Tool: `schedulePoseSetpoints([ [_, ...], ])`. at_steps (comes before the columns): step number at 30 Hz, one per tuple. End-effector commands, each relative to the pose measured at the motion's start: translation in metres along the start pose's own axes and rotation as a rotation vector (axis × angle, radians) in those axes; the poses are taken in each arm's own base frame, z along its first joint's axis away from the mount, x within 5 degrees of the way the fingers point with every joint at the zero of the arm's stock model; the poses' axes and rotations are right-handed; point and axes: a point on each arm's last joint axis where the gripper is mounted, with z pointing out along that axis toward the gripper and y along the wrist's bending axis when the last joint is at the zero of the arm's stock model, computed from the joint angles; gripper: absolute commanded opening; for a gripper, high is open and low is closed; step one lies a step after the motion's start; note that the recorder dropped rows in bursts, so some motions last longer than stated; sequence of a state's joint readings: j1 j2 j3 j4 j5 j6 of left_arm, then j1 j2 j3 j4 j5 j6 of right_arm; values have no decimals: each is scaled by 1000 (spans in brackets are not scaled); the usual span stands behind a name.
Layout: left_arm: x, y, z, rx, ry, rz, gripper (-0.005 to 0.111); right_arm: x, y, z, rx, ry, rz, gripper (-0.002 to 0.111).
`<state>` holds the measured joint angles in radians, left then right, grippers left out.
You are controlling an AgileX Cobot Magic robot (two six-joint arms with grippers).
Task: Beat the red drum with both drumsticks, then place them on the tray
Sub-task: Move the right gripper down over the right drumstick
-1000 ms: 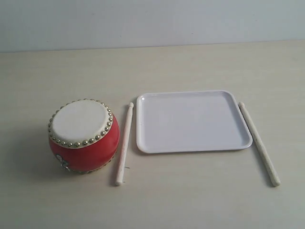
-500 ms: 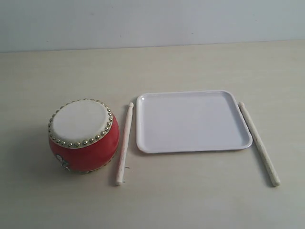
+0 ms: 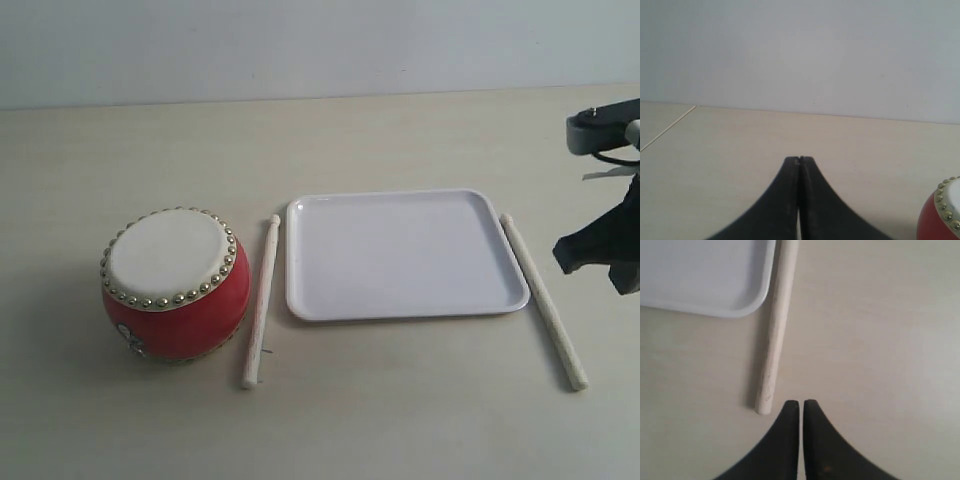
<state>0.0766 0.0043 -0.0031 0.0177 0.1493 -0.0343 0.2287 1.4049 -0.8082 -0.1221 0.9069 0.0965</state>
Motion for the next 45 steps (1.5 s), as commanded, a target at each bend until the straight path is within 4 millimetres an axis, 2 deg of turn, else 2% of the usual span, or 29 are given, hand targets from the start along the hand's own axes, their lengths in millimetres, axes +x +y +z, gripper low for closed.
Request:
schedulePoseSetpoints([
  [1, 1, 0, 0, -3, -3, -6, 0, 5, 0, 13, 50, 33, -5, 5],
  [11, 1, 0, 0, -3, -3, -6, 0, 3, 9, 19, -38, 23, 57, 6],
  [20, 1, 0, 0, -3, -3, -6, 0, 8, 13, 48, -52, 114, 40, 30],
  [24, 1, 0, 0, -3, -3, -6, 0, 10, 15, 61, -62, 77, 35, 38],
  [31, 1, 0, 0, -3, -3, -6, 0, 2, 17, 69, -69, 15, 34, 38],
  [45, 1, 0, 0, -3, -3, -6, 0, -16, 20, 94, -64, 73, 29, 38],
])
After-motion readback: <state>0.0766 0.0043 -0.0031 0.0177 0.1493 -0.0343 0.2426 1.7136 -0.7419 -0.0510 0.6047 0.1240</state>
